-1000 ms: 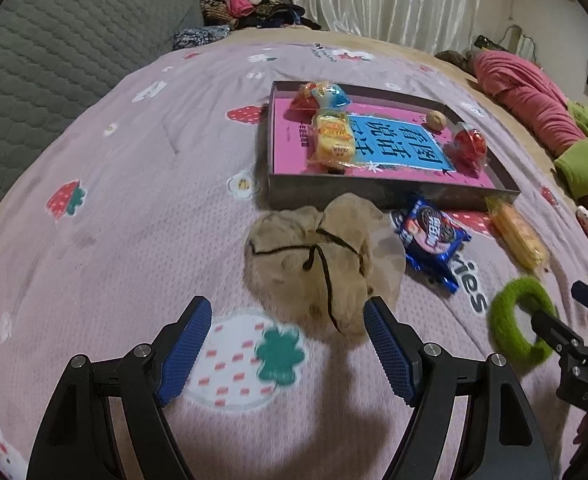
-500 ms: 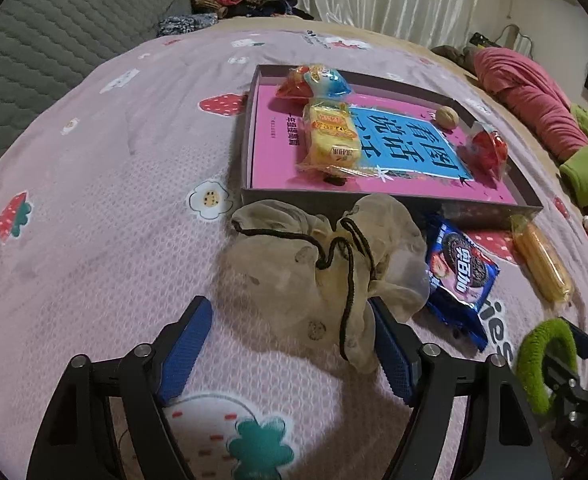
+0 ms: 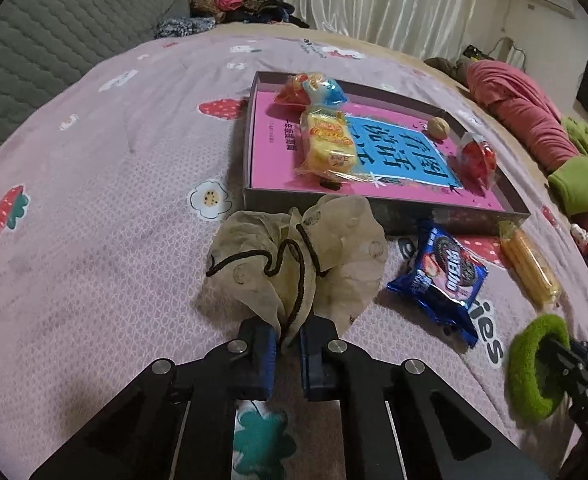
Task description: Organize objects
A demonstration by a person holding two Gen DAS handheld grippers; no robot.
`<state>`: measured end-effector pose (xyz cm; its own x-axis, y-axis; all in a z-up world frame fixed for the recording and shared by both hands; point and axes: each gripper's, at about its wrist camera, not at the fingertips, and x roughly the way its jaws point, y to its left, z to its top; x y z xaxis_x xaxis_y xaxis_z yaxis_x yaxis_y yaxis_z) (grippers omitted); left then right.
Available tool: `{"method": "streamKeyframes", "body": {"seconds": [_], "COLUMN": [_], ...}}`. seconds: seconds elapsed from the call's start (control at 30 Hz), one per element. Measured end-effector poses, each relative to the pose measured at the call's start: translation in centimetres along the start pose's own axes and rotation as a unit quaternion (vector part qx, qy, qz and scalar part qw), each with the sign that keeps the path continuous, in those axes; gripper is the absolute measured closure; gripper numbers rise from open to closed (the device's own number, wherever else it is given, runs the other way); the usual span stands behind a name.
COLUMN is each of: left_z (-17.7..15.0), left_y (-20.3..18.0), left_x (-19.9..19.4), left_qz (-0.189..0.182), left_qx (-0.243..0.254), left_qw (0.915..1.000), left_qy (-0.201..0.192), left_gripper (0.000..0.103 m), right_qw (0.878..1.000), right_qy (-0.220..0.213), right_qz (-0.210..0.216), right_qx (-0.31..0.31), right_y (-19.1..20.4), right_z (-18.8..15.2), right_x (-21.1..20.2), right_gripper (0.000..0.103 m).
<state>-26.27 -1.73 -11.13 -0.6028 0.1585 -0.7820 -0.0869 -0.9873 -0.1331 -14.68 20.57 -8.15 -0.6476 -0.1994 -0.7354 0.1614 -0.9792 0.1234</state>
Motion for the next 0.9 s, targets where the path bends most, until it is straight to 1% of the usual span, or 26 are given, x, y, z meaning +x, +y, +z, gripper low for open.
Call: {"method": "streamKeyframes", "body": {"seconds": [0.23, 0.4, 0.57, 0.7, 0.77, 0.9], "left_z": [-1.1, -2.1, -3.0, -3.6, -4.1, -5.2], "left_y": [-1.0, -1.1, -1.2, -1.8, -2.3, -3.0], "left_x": [-1.8, -3.1, -4.6, -6.4, -7.4, -9.0], "left_qz": [0.003, -0.003, -0.002, 0.002, 0.011, 0.015], "left_qx": [0.011, 0.007, 0.006, 0.016, 0.026, 0.037], "left_qw": [0.9999, 0.9999, 0.9999, 0.9995, 0.9989, 0.9983], "left_qy": [-0.012, -0.011, -0.013, -0.029, -0.037, -0.043], "left_gripper": [0.095, 0.095, 0.095, 0.095, 0.095, 0.095], "right_qw": [1.000, 1.000, 1.000, 0.999, 0.999, 0.999], "right_qy": [-0.013, -0.020, -0.021, -0.025, -0.029, -0.035], "right_qz": [-0.004, -0.008, -0.005, -0.004, -0.003, 0.000], "right_qx": [-0.008, -0.015, -0.019, -0.026, -0.028, -0.029], "right_y": [0.1, 0.6, 1.3, 2.1, 2.4, 2.8], "right_z": [0.4, 0.6, 0.2, 0.0, -0.1, -0.3], "right_x": [-1.9, -2.9, -3.8, -4.7, -5.2, -6.0], "right_gripper": [0.088, 0.088, 0.088, 0.088, 0.088, 0.088]}}
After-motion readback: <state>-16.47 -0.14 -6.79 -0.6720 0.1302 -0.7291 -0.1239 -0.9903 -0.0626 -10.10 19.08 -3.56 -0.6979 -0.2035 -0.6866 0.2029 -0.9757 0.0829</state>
